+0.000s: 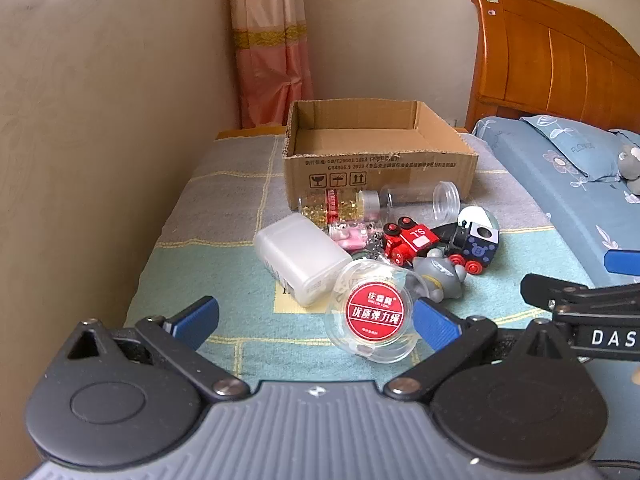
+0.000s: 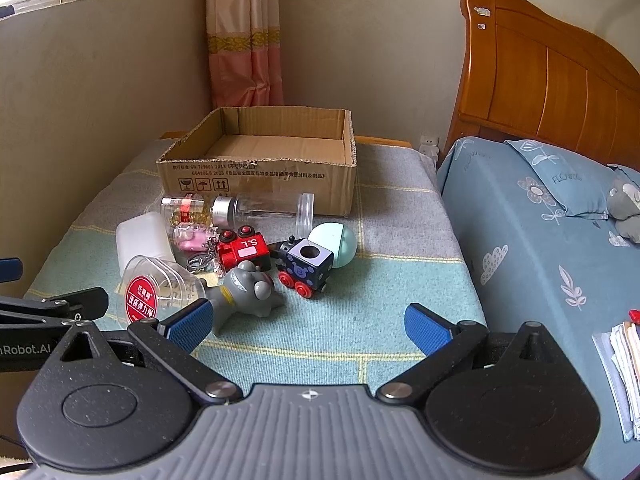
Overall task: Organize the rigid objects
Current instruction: 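Move left tool toward white plastic box while right tool approaches purple-cube toy car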
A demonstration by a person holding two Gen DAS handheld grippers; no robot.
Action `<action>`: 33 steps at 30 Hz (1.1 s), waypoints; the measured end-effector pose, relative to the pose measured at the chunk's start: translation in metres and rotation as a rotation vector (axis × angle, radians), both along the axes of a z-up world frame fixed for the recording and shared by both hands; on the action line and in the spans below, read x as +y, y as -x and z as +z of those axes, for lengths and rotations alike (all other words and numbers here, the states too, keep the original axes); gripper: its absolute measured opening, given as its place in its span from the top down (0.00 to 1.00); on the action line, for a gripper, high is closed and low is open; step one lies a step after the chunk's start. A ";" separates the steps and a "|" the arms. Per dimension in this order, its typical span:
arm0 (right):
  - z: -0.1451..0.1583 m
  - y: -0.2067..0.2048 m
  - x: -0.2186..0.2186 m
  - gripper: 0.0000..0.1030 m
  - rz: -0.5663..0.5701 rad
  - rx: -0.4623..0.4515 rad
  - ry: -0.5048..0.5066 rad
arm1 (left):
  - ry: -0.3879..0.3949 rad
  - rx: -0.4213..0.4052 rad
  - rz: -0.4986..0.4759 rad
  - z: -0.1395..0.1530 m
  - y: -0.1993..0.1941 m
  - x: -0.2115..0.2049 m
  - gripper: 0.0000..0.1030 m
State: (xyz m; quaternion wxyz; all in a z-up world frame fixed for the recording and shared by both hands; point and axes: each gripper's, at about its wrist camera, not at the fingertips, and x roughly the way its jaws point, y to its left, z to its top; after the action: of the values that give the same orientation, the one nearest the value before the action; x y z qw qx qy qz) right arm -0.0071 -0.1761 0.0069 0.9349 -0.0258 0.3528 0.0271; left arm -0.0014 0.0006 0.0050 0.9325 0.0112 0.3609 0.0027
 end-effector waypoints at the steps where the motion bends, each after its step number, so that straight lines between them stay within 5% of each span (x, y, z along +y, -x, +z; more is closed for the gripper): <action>1: 0.000 0.000 0.000 0.00 -0.001 -0.001 -0.001 | 0.000 0.000 -0.001 0.000 0.000 0.000 0.01; 33: 0.000 -0.010 -0.001 0.00 0.059 -0.026 0.002 | 0.030 0.009 -0.054 -0.005 -0.016 0.002 0.01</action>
State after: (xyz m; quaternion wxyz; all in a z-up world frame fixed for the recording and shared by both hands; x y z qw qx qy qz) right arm 0.0025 -0.1774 0.0070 0.9382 -0.0372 0.3397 0.0541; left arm 0.0148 0.0028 -0.0004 0.9307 0.0070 0.3648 -0.0279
